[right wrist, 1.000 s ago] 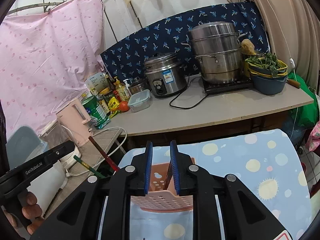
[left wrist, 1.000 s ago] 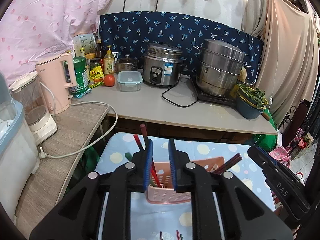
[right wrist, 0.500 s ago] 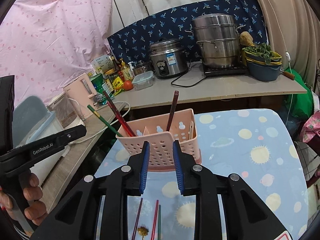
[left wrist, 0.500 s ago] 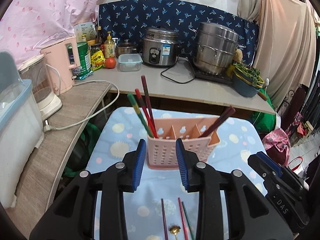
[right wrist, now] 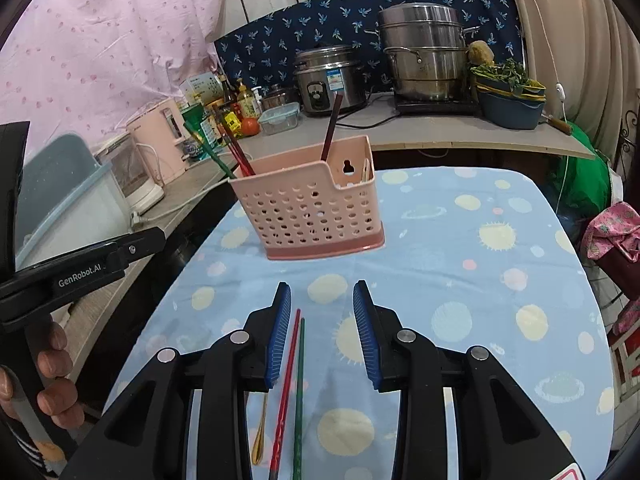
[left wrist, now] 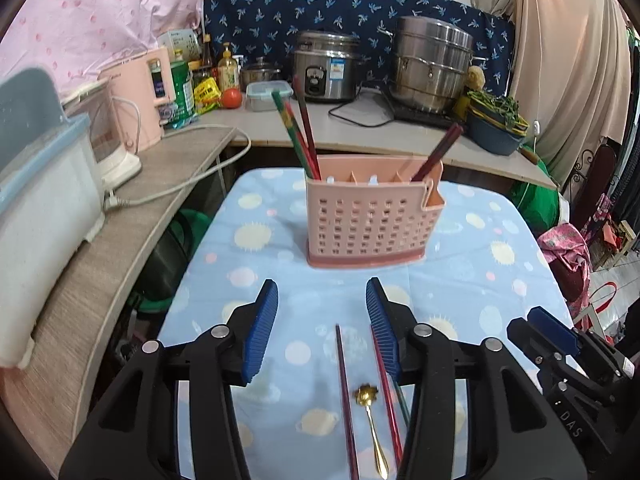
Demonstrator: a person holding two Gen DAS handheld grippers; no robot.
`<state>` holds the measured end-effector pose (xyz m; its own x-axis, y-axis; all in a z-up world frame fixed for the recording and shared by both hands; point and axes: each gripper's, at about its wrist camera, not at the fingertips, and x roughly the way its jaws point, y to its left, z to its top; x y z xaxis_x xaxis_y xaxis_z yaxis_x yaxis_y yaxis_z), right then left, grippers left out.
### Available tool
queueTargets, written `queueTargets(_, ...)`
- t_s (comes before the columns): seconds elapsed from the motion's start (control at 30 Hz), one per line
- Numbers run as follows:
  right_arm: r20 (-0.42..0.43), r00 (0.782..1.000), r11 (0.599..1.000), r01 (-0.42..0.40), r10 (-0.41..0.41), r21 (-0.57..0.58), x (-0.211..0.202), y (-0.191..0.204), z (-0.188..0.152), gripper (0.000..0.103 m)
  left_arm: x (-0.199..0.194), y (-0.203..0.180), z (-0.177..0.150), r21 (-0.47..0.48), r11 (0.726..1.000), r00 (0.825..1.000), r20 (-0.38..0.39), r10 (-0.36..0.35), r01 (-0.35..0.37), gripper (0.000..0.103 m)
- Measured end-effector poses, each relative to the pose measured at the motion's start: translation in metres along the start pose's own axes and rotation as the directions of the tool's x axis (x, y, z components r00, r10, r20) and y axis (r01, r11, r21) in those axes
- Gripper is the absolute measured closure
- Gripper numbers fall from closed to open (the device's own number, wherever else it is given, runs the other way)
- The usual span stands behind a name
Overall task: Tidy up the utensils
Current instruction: 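Open both tools and withdraw them back over the remaining utensils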
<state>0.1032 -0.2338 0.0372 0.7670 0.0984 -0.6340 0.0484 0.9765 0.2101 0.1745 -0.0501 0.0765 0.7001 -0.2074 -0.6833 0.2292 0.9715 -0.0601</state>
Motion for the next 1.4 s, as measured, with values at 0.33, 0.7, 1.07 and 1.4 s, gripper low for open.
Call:
queueTargets(0.33,-0.101,0.995,1.0,-0.006,0.006,0.007,0.0,-0.001,-0.058,0.071,0.006,0.007,-0.059,-0.01,1.0,0.996,-0.084,0.012,-0.013,0.05)
queueTargets(0.7,-0.199,0.98,1.0,-0.002,0.006,0.017,0.006,-0.002,-0.11,0.071,0.018,0.003,-0.111,0.026,0.999,0.984,-0.174,0.034,-0.03,0.044)
queueTargets(1.07,-0.238,0.971,1.0,-0.003,0.004,0.004,0.006,0.004,-0.136,0.071,0.021,-0.002,-0.14,0.042,0.999,0.975,-0.221,0.033,-0.024,0.037)
queueTargets(1.4,-0.247,0.969,0.999,-0.025,0.015,-0.038,0.01,0.022,-0.144,0.071,0.02,-0.003,-0.155,0.047,0.999,0.969,-0.244,0.026,-0.015,0.036)
